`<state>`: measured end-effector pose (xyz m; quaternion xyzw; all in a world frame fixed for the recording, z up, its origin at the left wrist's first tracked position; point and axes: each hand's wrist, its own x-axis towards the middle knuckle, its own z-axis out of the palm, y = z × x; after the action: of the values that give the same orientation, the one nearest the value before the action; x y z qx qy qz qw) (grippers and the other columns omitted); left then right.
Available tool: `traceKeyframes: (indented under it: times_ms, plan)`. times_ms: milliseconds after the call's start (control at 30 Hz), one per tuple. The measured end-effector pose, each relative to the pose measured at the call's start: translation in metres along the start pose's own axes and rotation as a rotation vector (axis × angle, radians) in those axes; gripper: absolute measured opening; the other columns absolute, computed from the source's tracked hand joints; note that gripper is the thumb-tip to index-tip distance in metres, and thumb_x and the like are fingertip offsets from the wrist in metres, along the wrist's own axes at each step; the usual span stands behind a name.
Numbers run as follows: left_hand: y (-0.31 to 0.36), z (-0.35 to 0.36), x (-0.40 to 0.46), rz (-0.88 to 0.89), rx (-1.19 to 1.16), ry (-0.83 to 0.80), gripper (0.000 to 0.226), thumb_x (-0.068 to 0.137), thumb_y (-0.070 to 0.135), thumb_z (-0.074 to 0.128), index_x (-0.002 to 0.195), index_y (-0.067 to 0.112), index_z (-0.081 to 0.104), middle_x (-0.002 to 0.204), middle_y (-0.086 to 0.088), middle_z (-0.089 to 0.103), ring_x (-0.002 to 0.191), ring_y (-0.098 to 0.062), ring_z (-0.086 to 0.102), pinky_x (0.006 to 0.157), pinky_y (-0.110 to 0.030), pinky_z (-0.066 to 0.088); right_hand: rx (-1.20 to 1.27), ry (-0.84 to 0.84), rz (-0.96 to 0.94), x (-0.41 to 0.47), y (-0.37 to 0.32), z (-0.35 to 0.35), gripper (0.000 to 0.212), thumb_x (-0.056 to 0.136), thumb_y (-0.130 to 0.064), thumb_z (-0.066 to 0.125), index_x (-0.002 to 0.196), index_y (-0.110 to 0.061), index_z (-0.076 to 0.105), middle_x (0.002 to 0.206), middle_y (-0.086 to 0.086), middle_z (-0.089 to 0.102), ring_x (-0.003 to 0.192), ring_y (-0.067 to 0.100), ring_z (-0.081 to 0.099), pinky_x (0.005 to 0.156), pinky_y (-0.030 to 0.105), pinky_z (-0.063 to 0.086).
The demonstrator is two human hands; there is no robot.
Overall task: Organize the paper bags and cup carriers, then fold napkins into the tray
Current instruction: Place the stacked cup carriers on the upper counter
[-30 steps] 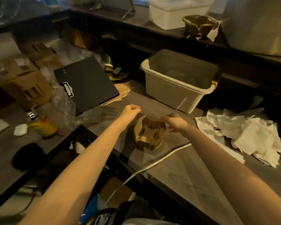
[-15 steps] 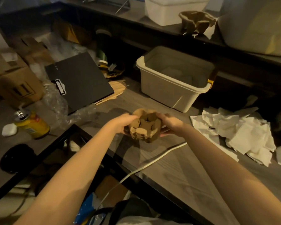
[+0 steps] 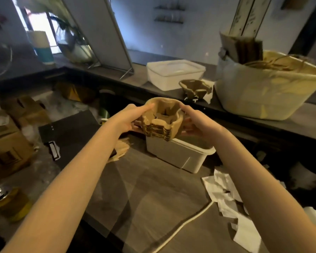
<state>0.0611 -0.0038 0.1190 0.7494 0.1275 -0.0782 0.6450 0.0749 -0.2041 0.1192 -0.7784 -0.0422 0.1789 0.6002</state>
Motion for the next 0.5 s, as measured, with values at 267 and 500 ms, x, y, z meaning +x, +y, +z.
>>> traceKeyframes:
  times_ms: [267,500]
  plan:
    - [0.068,0.015,0.034,0.109,-0.141,0.004,0.047,0.087,0.039,0.061,0.120,0.007,0.050,0.092,-0.009,0.063,0.087,-0.021,0.062,0.072,-0.040,0.056,0.113,0.077,-0.116,0.021,-0.037,-0.032,0.043,0.092,-0.048,0.050,0.117,-0.014,0.056,0.105,0.008,0.068,0.092,0.022,0.067,0.074,0.031,0.054]
    - [0.108,0.046,0.060,0.139,-0.394,-0.113,0.045,0.089,0.031,0.060,0.126,0.006,0.050,0.095,-0.010,0.061,0.085,-0.021,0.062,0.058,-0.034,0.057,0.240,0.381,-0.238,0.051,-0.068,-0.058,0.044,0.094,-0.040,0.049,0.119,-0.005,0.056,0.109,0.011,0.064,0.103,0.024,0.060,0.087,0.035,0.050]
